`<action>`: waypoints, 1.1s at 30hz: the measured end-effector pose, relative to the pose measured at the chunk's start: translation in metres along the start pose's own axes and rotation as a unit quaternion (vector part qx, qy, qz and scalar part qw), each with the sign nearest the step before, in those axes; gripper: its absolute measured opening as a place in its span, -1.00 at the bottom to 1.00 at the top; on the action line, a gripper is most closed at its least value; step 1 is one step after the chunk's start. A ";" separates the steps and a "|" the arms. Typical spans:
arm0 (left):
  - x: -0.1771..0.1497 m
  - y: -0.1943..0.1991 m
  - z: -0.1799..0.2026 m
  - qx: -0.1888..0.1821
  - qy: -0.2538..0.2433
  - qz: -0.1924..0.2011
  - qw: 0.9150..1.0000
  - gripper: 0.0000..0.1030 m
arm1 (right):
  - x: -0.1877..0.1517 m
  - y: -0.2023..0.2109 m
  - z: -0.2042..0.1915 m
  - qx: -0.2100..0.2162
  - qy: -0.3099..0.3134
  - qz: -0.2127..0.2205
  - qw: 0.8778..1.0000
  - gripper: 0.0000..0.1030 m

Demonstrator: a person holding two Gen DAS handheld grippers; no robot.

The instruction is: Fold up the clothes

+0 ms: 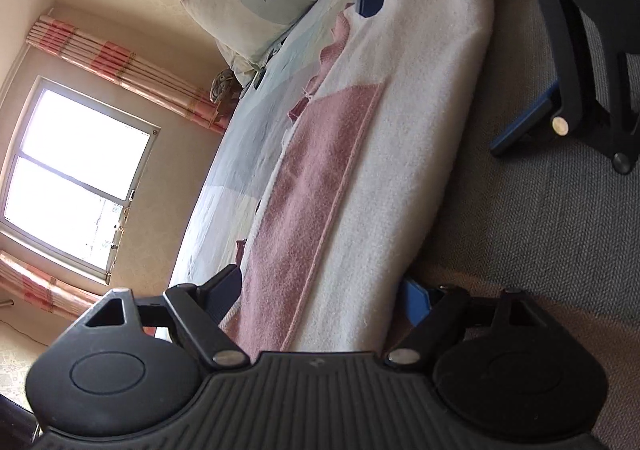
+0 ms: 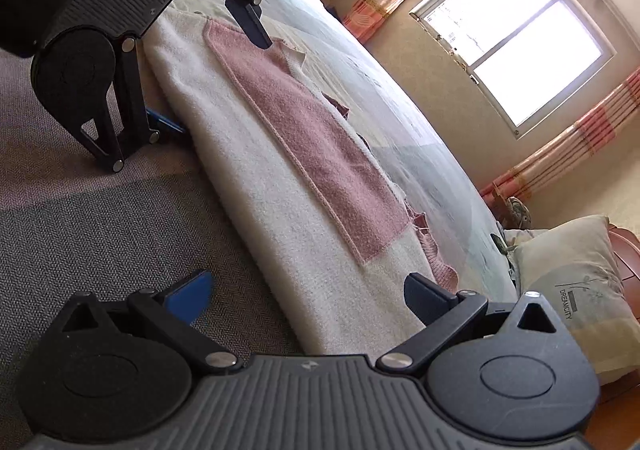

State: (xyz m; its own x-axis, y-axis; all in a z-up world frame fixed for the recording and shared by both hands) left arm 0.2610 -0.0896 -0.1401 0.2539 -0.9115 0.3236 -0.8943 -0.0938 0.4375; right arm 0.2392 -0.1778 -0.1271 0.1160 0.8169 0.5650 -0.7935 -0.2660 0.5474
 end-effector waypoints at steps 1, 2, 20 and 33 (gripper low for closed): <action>-0.001 -0.002 -0.002 -0.002 0.000 0.004 1.000 0.62 | 0.003 -0.004 0.002 -0.003 -0.003 0.001 1.000 1.00; -0.002 -0.004 -0.004 -0.005 0.000 0.007 1.000 0.67 | 0.004 -0.009 0.005 -0.008 -0.006 0.002 1.000 1.00; -0.019 -0.070 -0.023 0.031 -0.078 0.001 0.996 0.72 | -0.012 -0.074 0.048 -0.091 0.076 -0.060 0.991 0.98; -0.041 -0.111 -0.025 0.051 -0.143 -0.048 0.987 0.26 | -0.054 -0.106 0.084 -0.121 0.134 -0.086 0.980 0.77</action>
State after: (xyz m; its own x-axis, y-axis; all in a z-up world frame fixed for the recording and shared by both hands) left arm 0.3593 -0.0315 -0.1807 0.2375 -0.9710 0.0284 -0.9077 -0.2114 0.3624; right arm 0.3673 -0.2372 -0.1638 0.1246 0.9528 0.2768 -0.8981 -0.0103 0.4397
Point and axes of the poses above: each gripper's, at about its wrist camera, not at the fingertips, and y roughly against the way its jaws point, z to its right, x to its top, the point moved 7 cm from there along -y, roughly the way its jaws point, and after that the axes turned 1 degree about -y, right-handed, at the moved point
